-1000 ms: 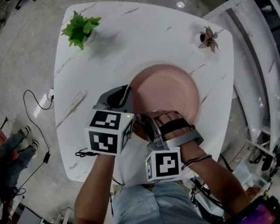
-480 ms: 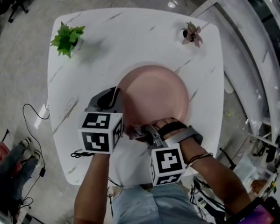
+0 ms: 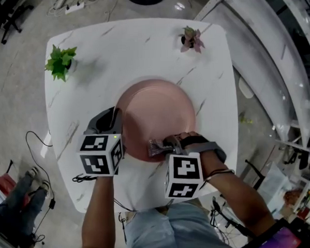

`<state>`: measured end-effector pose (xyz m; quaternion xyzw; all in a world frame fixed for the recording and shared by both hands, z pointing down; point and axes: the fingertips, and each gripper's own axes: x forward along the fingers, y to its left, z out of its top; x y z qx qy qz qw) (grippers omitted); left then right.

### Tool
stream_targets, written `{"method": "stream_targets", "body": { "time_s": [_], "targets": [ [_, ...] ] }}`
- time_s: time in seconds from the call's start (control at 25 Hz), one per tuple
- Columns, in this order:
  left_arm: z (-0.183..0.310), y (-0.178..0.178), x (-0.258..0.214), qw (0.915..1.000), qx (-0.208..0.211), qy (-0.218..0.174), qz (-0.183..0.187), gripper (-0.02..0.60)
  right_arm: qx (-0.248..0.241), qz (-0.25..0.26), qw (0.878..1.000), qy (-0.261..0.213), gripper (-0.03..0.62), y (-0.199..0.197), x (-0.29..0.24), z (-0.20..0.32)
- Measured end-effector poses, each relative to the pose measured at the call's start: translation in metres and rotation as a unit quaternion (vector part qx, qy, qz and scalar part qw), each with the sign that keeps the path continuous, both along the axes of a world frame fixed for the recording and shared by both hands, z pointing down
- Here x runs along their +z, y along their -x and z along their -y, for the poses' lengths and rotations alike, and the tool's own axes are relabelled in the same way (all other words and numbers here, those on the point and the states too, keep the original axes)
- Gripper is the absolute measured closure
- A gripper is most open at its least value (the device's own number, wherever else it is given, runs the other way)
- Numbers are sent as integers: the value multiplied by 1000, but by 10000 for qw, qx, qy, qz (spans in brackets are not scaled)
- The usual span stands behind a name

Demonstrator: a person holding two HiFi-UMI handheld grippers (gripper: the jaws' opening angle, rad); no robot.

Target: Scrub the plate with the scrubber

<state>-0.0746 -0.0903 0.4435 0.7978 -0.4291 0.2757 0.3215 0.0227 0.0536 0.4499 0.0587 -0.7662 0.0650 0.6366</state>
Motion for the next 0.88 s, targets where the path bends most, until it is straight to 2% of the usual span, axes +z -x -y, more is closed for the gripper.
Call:
{"method": "stream_targets", "body": {
  "time_s": [0.28, 0.68, 0.88],
  "targets": [
    [2, 0, 0, 10000, -58, -17, 13, 554, 994, -292, 9945, -125, 511, -24, 1, 29],
    [1, -1, 0, 10000, -26, -28, -4, 553, 2348, -340, 9711, -266, 510, -56, 5, 73],
    [1, -2, 0, 10000, 11, -15, -2, 554, 2726, -358, 9603, -460, 508, -69, 4, 98]
  ]
}}
